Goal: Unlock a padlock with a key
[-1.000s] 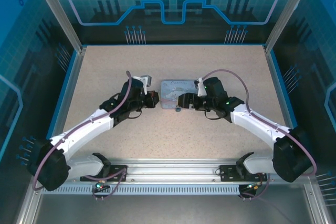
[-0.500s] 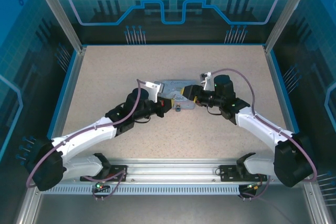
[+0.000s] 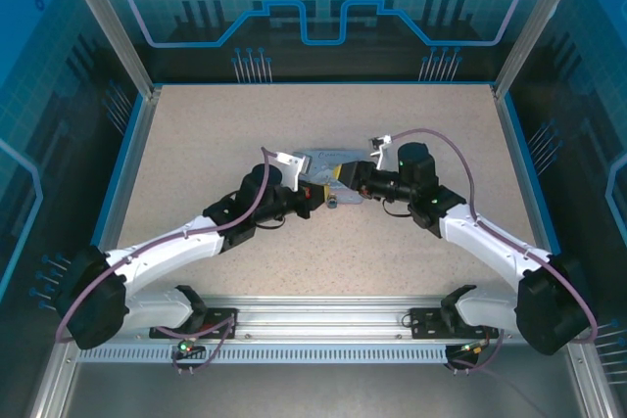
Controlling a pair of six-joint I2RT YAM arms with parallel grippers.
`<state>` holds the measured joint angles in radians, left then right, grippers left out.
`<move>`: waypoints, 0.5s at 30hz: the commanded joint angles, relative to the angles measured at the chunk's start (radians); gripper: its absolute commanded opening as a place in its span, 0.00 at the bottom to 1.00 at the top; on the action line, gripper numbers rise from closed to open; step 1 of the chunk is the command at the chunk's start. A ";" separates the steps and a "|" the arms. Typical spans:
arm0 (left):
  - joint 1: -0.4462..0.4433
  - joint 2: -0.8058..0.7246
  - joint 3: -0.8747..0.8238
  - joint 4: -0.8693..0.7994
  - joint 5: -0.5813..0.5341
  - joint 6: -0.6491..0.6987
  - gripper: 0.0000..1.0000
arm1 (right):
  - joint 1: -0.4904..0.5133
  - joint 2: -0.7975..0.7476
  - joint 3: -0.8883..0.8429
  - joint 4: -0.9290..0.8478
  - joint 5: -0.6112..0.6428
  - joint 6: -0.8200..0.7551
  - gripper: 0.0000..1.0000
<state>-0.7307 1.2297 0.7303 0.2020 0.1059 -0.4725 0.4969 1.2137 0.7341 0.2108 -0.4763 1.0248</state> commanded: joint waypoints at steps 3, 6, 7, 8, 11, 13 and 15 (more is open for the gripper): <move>-0.010 0.022 0.026 0.052 0.040 -0.027 0.00 | 0.026 0.005 -0.009 0.042 -0.011 0.003 0.39; -0.009 0.029 0.033 0.051 0.041 -0.030 0.00 | 0.032 0.007 -0.009 0.048 -0.012 0.003 0.37; -0.009 0.031 0.034 0.053 0.044 -0.031 0.00 | 0.034 0.009 -0.007 0.048 -0.012 0.003 0.36; -0.009 0.033 0.036 0.054 0.046 -0.032 0.00 | 0.034 0.009 -0.006 0.048 -0.012 0.002 0.35; -0.009 0.039 0.038 0.057 0.053 -0.035 0.00 | 0.035 0.014 -0.003 0.051 -0.016 0.001 0.34; -0.009 0.040 0.038 0.064 0.055 -0.039 0.00 | 0.037 0.019 -0.002 0.051 -0.018 -0.001 0.34; -0.009 0.042 0.039 0.066 0.058 -0.041 0.00 | 0.038 0.025 -0.003 0.054 -0.017 0.001 0.34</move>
<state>-0.7307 1.2617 0.7334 0.2287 0.1329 -0.4984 0.5190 1.2270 0.7326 0.2363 -0.4801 1.0252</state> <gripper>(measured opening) 0.049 0.340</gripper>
